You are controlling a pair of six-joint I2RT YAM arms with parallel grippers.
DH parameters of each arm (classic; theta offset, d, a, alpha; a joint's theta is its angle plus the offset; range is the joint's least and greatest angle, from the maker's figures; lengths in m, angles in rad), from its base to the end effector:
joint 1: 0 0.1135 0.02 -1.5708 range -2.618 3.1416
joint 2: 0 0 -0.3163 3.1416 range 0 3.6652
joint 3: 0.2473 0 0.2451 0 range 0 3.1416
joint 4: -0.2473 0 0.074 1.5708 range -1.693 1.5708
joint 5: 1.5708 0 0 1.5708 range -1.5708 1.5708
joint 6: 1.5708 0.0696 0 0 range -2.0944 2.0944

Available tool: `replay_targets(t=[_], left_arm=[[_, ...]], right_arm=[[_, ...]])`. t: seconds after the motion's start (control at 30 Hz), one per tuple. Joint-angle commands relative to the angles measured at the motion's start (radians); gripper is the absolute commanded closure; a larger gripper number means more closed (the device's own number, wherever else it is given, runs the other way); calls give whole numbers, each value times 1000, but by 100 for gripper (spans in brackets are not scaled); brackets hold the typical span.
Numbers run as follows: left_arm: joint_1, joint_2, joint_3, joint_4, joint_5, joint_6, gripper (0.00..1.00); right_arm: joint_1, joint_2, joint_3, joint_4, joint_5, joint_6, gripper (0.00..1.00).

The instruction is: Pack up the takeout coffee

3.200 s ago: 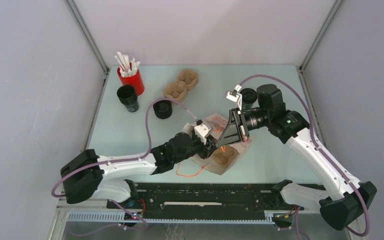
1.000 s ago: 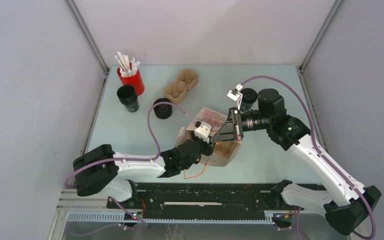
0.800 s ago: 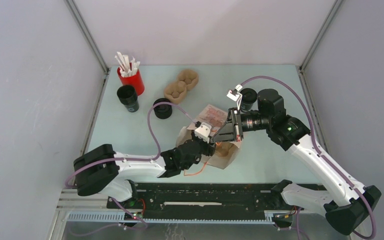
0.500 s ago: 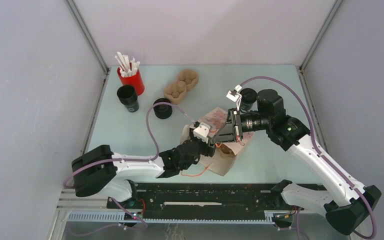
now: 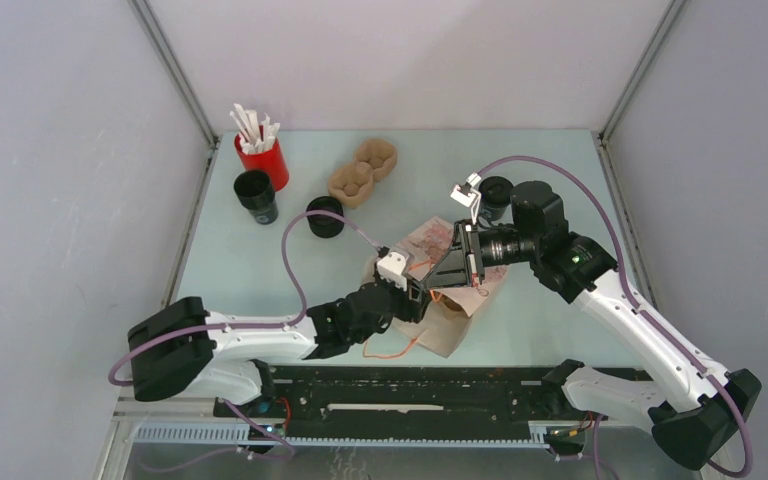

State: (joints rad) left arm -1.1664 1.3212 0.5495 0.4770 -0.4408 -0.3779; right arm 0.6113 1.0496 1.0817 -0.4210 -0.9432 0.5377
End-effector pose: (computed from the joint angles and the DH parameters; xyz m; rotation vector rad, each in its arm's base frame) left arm 0.1395 -0.2504 0.2575 0.4301 1.8400 -0.6652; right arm 0.1350 0.1634 0.4118 -0.7783 2.0278 1.6291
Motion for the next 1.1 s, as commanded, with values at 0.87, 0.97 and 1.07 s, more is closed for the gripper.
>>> replay_targets(t=[0.87, 0.97, 1.07], left_arm=[[-3, -606, -100, -296, 268, -325, 22], [-2, -736, -106, -477, 258, -348, 20], [-3, -857, -79, -735, 141, -483, 18]], right_arm=[[107, -24, 3, 57, 281, -52, 100], [107, -24, 2, 65, 296, -46, 100], [107, -31, 1, 74, 321, -33, 100]])
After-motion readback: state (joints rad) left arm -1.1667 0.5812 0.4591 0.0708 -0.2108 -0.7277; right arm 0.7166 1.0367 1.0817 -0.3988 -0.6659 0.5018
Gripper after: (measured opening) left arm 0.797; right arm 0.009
